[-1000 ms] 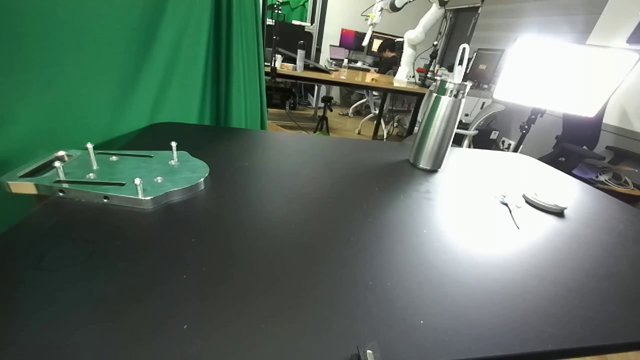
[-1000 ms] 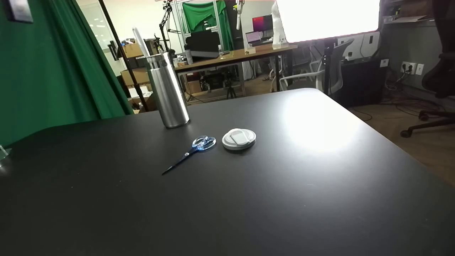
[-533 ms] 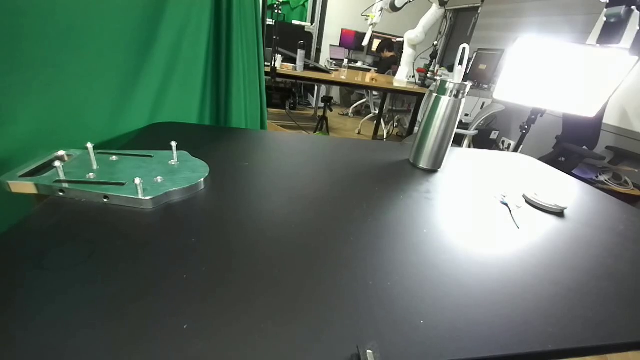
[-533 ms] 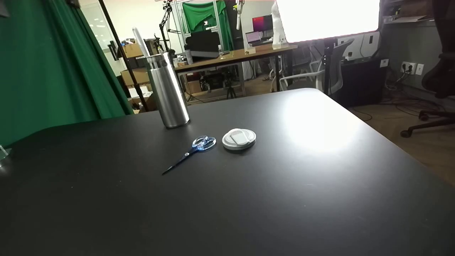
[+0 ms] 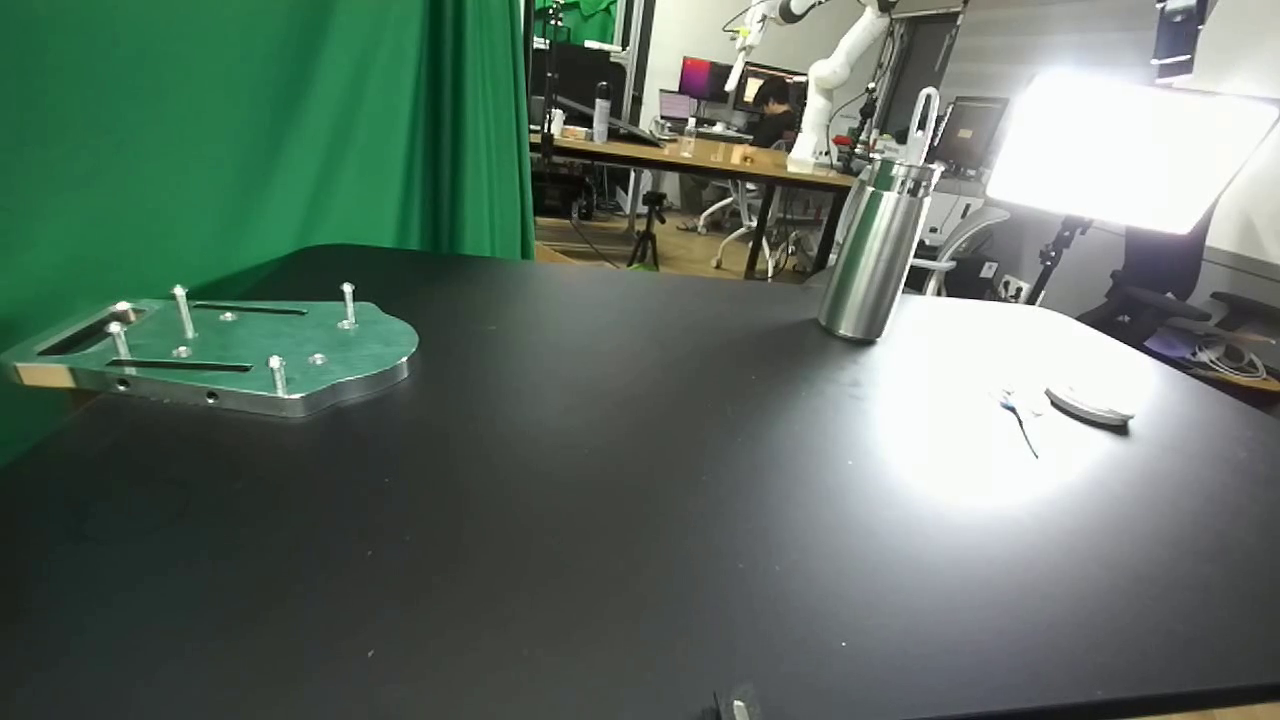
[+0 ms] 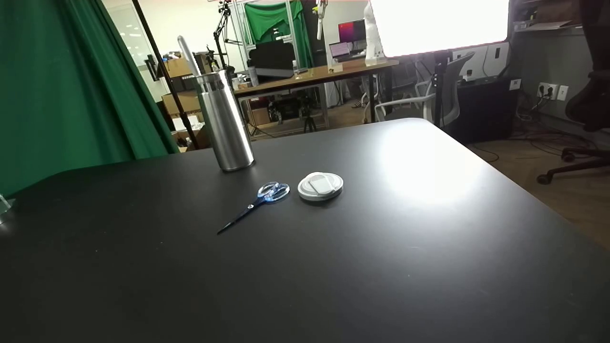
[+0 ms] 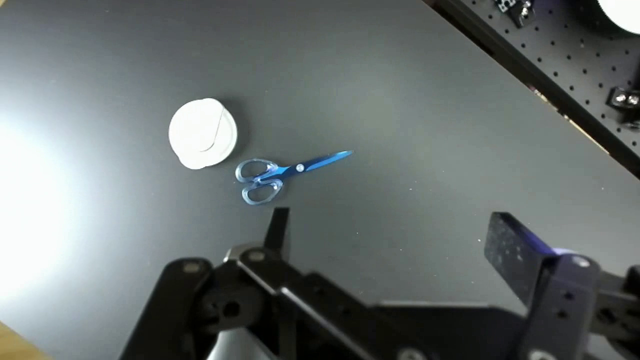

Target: Move the brush inside the flask up and down

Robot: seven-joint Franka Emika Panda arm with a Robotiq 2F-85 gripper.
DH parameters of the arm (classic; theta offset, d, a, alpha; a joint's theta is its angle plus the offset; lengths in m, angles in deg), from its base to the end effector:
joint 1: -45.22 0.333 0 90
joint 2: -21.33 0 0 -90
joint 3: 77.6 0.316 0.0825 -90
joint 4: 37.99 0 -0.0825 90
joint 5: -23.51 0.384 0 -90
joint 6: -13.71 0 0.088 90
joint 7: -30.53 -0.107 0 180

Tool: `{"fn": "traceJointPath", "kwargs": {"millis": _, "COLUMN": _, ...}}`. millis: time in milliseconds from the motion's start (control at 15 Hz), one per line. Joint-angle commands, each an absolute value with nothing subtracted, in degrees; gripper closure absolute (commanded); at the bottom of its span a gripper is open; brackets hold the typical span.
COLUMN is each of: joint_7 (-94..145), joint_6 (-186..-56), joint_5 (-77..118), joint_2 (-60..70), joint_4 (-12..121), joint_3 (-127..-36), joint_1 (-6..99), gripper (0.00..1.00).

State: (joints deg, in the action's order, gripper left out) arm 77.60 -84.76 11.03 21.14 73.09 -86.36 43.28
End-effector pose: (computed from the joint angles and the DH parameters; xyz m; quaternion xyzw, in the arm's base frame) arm 0.5212 -0.1188 0.4645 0.9298 0.3348 -0.1479 0.0387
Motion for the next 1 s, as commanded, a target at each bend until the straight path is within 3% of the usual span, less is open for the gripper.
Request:
{"fn": "traceJointPath", "kwargs": {"millis": 0, "joint_7": 85.63, "joint_6": -79.45, "joint_5": 6.37, "joint_2": 10.51, "joint_4": 58.7, "joint_3": -83.71, "joint_1": 42.67, "gripper": 0.0}}
{"fn": "traceJointPath", "kwargs": {"millis": 67, "joint_7": 87.63, "joint_6": -79.23, "joint_5": 4.72, "joint_2": 8.08, "joint_4": 55.67, "joint_3": -83.0, "joint_1": 42.73, "gripper": 0.0}}
{"fn": "traceJointPath", "kwargs": {"millis": 133, "joint_7": 83.97, "joint_6": -82.37, "joint_5": 6.99, "joint_2": 14.03, "joint_4": 63.99, "joint_3": -83.05, "joint_1": 41.98, "gripper": 0.0}}
{"fn": "traceJointPath", "kwargs": {"millis": 400, "joint_7": 86.33, "joint_6": -80.84, "joint_5": 5.17, "joint_2": 8.42, "joint_4": 57.69, "joint_3": -81.92, "joint_1": 42.02, "gripper": 0.0}}
{"fn": "traceJointPath", "kwargs": {"millis": 933, "joint_7": 86.8, "joint_6": -80.53, "joint_5": 5.16, "joint_2": 8.25, "joint_4": 57.1, "joint_3": -81.94, "joint_1": 41.91, "gripper": 0.0}}
